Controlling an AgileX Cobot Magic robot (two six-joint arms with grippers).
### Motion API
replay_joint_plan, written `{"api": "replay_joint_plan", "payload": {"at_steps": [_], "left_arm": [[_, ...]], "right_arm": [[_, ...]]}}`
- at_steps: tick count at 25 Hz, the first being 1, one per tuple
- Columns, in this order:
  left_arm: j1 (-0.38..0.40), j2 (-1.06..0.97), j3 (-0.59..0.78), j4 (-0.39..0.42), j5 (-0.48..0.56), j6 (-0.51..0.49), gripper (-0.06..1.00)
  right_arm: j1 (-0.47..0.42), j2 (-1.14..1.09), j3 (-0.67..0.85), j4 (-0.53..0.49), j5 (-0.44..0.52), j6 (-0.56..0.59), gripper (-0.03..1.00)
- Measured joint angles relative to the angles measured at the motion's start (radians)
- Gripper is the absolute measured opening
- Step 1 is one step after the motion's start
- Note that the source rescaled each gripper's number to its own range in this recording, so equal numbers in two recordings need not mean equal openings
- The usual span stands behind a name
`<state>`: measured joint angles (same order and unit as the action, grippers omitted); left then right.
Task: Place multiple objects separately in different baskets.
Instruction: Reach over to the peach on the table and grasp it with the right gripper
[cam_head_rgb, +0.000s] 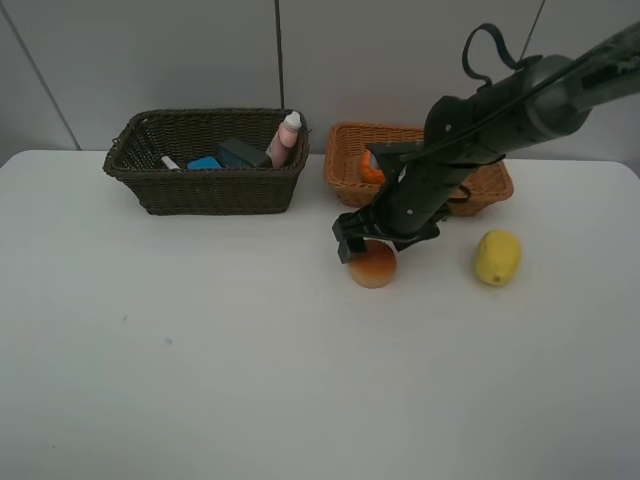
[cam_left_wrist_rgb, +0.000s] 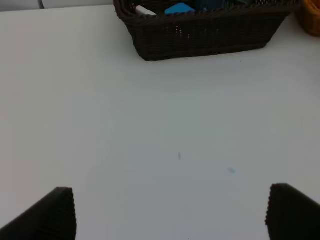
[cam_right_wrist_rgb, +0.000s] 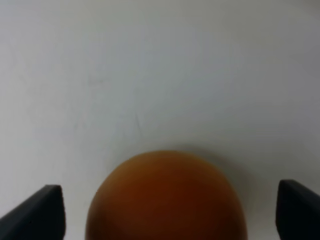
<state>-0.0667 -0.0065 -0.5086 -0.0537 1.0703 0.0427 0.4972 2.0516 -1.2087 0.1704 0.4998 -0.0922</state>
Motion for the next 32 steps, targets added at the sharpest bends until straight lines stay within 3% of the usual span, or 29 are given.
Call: {"api": "replay_joint_plan", "payload": {"at_steps": [21,23,25,26,27,32], "left_arm": [[0.0,0.0,0.0,0.0,0.0,0.0,1.0],[0.0,0.0,0.0,0.0,0.0,0.0,1.0],[0.0,0.0,0.0,0.0,0.0,0.0,1.0],[0.0,0.0,0.0,0.0,0.0,0.0,1.0],[0.0,0.0,0.0,0.0,0.0,0.0,1.0],[0.0,0.0,0.0,0.0,0.0,0.0,1.0]], "right_arm": [[0.0,0.052,-0.007,0.024,0.019,-0.025,0.99],[0.0,0.052,-0.008,0.016,0.026,-0.025,0.92],[0.0,0.052,-0.008,0.006,0.043,-0.025,0.71],[0.0,0.052,-0.008,0.005,0.051,-0.025,0.56],[0.0,0.052,-0.008,0.005,0.054,-0.025,0.51],[0.0,0.053,-0.008,0.005,0.062,-0.025,0.51]]}}
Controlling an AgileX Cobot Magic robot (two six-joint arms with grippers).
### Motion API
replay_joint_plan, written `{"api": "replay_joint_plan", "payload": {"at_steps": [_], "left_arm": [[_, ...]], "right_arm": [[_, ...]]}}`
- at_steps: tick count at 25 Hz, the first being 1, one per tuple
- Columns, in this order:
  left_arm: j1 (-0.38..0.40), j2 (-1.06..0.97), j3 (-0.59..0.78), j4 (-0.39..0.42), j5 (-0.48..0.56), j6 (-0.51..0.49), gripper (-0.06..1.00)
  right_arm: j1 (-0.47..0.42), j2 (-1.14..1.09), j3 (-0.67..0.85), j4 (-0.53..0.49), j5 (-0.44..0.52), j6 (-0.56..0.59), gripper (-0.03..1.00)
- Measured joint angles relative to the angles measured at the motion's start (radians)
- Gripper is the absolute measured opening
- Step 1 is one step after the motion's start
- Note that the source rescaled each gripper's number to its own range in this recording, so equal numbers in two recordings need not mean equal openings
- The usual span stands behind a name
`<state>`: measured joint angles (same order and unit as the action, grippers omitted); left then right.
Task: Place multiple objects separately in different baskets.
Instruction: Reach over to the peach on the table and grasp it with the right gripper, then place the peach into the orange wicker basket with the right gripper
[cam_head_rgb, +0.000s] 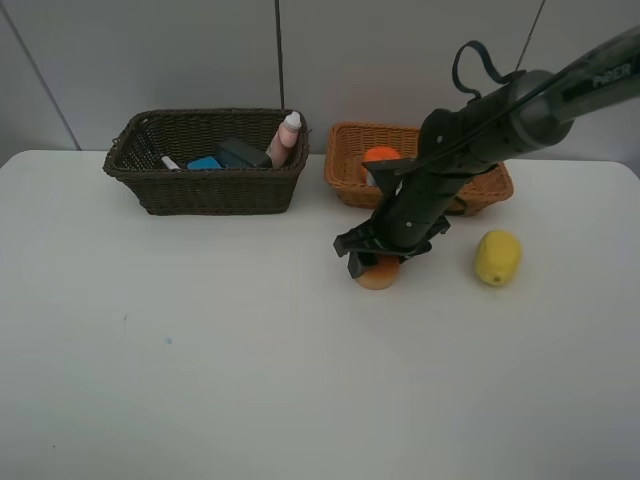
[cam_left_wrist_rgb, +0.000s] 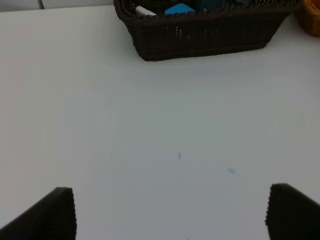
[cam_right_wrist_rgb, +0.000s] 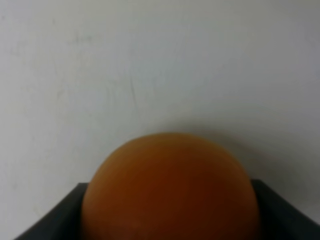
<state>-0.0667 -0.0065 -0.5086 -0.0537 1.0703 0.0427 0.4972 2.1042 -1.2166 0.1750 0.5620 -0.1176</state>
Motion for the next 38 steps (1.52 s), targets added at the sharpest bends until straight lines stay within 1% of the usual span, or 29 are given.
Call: {"api": "replay_joint_plan", "payload": {"at_steps": [5,9,11,13,16,19,21,24,25,27,28,29,31,33,35,38], "left_arm": [[0.0,0.0,0.0,0.0,0.0,0.0,1.0],[0.0,0.0,0.0,0.0,0.0,0.0,1.0],[0.0,0.0,0.0,0.0,0.0,0.0,1.0],[0.0,0.0,0.0,0.0,0.0,0.0,1.0],[0.0,0.0,0.0,0.0,0.0,0.0,1.0],[0.0,0.0,0.0,0.0,0.0,0.0,1.0],[0.0,0.0,0.0,0.0,0.0,0.0,1.0],[0.0,0.0,0.0,0.0,0.0,0.0,1.0],[0.0,0.0,0.0,0.0,0.0,0.0,1.0],[0.0,0.0,0.0,0.0,0.0,0.0,1.0],[0.0,0.0,0.0,0.0,0.0,0.0,1.0],[0.0,0.0,0.0,0.0,0.0,0.0,1.0],[0.0,0.0,0.0,0.0,0.0,0.0,1.0],[0.0,0.0,0.0,0.0,0.0,0.0,1.0],[0.0,0.0,0.0,0.0,0.0,0.0,1.0],[0.0,0.0,0.0,0.0,0.0,0.0,1.0]], "right_arm": [[0.0,-0.038,0.007,-0.013,0.055,0.0,0.51],[-0.004,-0.158,-0.004,-0.059,0.071,0.001,0.51],[-0.022,-0.224,-0.035,-0.08,0.071,0.002,0.51],[-0.06,-0.262,-0.076,-0.091,0.071,0.004,0.51],[-0.159,-0.26,-0.15,-0.098,0.058,0.005,0.51],[-0.261,-0.2,-0.223,-0.082,0.035,0.008,0.51],[-0.312,-0.139,-0.26,-0.057,0.02,0.012,0.51],[-0.355,-0.06,-0.295,-0.044,0.011,0.023,0.52],[-0.363,-0.042,-0.3,-0.047,0.011,0.027,0.58],[-0.37,-0.028,-0.302,-0.066,0.011,0.043,0.81],[-0.37,-0.028,-0.303,-0.081,0.011,0.051,0.89],[-0.371,-0.028,-0.306,-0.091,0.012,0.059,0.93],[-0.372,-0.032,-0.309,-0.113,0.016,0.075,0.97],[-0.373,-0.045,-0.309,-0.12,0.046,0.081,0.98],[-0.373,-0.067,-0.309,-0.121,0.101,0.084,0.98],[-0.371,-0.109,-0.311,-0.118,0.218,0.1,1.0]]}}
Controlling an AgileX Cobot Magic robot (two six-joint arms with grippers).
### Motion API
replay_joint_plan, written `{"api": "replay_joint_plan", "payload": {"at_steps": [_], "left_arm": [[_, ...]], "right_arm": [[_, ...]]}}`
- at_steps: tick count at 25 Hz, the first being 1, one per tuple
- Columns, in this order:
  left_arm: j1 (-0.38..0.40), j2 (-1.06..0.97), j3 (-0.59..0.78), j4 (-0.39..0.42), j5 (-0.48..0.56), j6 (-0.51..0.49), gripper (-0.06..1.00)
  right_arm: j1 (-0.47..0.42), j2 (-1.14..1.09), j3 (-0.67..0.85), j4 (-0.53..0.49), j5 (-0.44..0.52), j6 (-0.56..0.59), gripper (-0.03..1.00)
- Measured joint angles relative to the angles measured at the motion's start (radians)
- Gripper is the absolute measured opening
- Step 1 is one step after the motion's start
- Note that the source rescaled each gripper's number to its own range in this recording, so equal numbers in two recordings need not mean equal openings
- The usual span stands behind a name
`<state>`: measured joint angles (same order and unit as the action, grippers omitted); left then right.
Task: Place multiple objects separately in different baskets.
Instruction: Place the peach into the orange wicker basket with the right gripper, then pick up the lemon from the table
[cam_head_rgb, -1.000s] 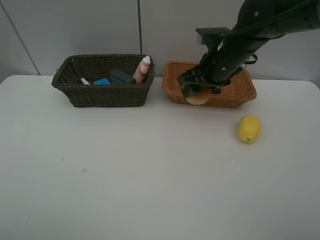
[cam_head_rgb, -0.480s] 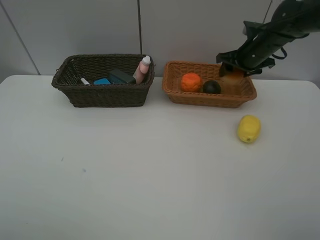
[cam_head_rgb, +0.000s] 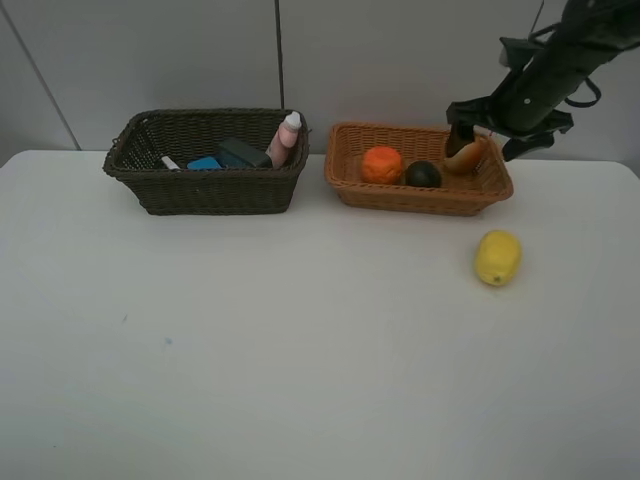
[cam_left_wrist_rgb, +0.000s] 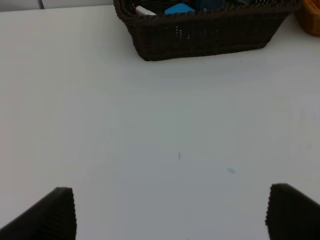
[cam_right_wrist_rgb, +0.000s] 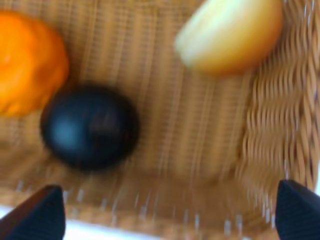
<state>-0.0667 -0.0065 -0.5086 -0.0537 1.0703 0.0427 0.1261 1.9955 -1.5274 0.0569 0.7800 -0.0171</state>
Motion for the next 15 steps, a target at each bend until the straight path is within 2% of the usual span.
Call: {"api": "replay_joint_plan", "payload": {"at_steps": [9,15], "left_arm": [[0.0,0.0,0.0,0.0,0.0,0.0,1.0],[0.0,0.0,0.0,0.0,0.0,0.0,1.0]], "right_arm": [[0.01,-0.044,0.002,-0.026,0.409,0.045,1.0],[0.01,-0.053,0.096,-0.05,0.435,0.06,1.0]]}}
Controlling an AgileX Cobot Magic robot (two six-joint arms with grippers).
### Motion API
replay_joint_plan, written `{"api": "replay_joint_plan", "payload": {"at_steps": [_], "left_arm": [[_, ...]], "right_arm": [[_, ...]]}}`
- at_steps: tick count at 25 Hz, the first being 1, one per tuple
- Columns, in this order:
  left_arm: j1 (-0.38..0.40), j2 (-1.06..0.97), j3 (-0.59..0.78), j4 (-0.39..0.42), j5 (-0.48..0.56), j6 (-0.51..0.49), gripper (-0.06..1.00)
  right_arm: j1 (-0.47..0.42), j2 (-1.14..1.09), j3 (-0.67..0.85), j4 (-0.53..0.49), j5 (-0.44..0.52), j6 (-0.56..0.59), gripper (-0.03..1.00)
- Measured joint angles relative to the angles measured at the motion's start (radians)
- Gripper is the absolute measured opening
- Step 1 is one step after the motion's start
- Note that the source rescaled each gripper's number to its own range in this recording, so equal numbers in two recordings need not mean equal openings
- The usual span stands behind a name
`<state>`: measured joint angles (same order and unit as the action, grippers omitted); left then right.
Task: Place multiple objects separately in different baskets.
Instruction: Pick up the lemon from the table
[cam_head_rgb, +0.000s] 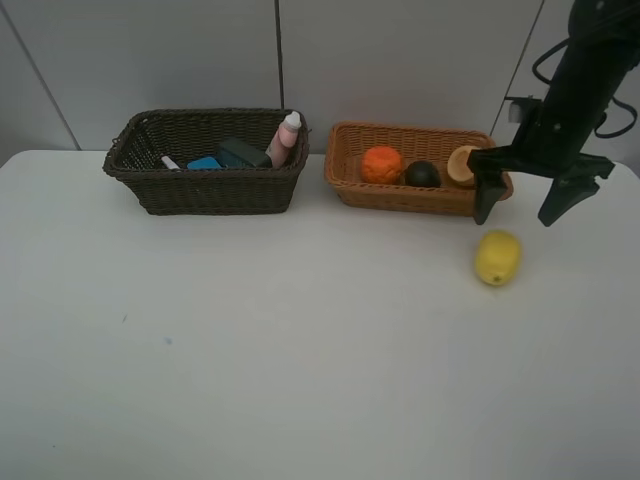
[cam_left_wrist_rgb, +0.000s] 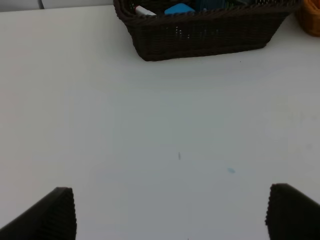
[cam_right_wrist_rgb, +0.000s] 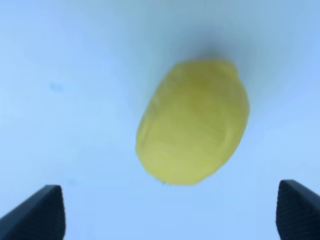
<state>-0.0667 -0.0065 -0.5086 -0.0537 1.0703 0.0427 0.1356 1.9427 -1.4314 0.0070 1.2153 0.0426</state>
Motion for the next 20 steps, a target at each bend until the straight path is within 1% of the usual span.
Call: {"api": "replay_joint_plan", "payload": {"at_steps": [4,8,13,20], "left_arm": [[0.0,0.0,0.0,0.0,0.0,0.0,1.0],[0.0,0.0,0.0,0.0,0.0,0.0,1.0],[0.0,0.0,0.0,0.0,0.0,0.0,1.0],[0.0,0.0,0.0,0.0,0.0,0.0,1.0]], "right_arm": [[0.011,-0.003,0.076,0.003,-0.015,0.005,1.0],[0.011,-0.003,0.129,0.005,-0.094,0.014,1.0],[0.011,-0.003,0.14,0.005,-0.188,0.034,1.0],[0.011,0.018,0.141,-0.001,-0.252,0.072,1.0]]}}
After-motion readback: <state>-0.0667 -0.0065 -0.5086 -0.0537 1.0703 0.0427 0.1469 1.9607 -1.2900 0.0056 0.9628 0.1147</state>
